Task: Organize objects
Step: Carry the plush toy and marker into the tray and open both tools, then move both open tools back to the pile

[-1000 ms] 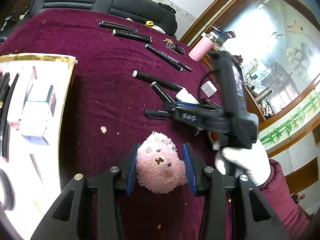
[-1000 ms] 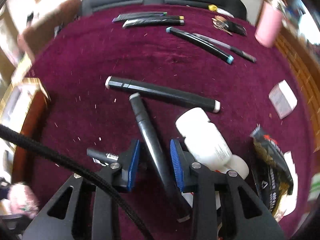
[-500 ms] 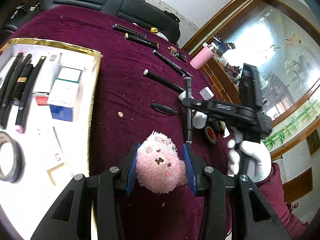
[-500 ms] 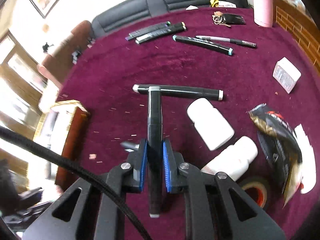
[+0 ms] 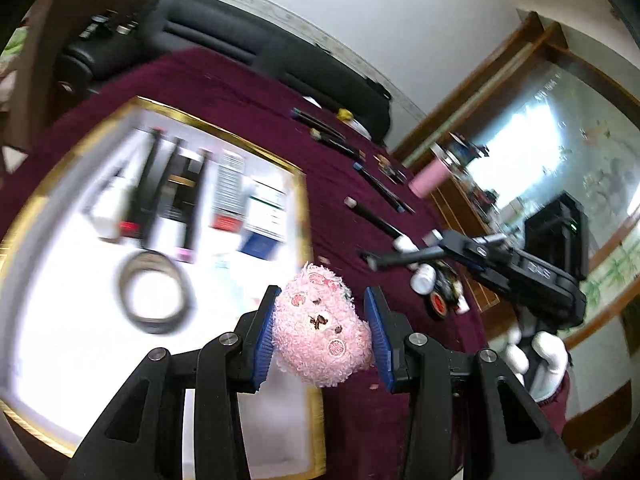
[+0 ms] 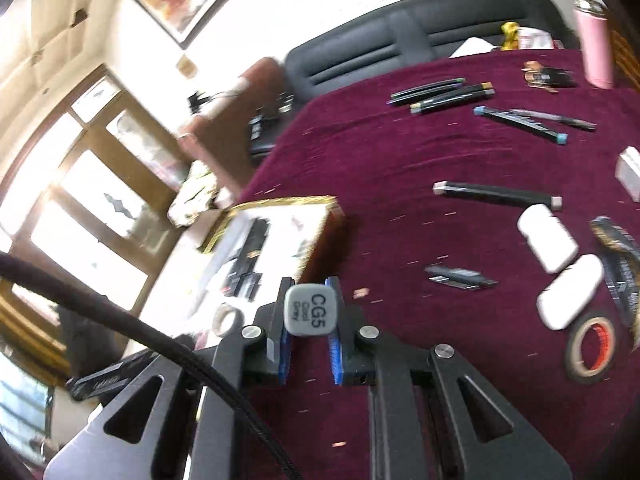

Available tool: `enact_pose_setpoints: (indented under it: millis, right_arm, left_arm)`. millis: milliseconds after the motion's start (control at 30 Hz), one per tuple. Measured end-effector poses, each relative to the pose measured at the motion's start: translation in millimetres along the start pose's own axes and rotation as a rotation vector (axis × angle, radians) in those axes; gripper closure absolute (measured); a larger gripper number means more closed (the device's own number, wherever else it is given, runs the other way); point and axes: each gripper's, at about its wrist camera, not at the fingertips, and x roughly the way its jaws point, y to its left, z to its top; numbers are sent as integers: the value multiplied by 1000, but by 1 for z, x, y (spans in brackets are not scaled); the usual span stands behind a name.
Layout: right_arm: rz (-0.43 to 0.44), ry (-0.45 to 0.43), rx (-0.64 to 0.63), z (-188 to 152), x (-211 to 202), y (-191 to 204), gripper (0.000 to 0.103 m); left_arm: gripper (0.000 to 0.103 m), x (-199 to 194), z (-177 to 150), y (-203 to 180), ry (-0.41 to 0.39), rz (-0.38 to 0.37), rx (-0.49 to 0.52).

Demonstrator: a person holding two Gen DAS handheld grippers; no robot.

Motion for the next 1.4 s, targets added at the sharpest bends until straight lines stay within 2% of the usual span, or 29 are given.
enact_pose_setpoints:
  millis: [200,300,533,700,1033,1233,1400]
  right_arm:
    - [110,112,-39,-18,32,32,90]
    - [148,202,-54,-28,61,49,90]
    - [107,353,-101,-40,137,69,89]
    - [75,383,-93,-42,169,71,85]
    - [6,408,-88,-41,194,72,81]
    - [-51,406,-111,-42,197,76,80]
    - [-55,381,-104,-41,190,77,76]
  left_arm:
    - [66,-24,0,41,-16,101,-13]
    - [66,-34,-3,66,1,147,-21]
    - [66,-32,-1,92,61,244,25]
    - [66,-24,3,101,68,296,35]
    - [63,-18,5,107,53,245,31]
    - [54,-23,4,103,33,206,23]
    - [46,-27,2,97,18,181,16]
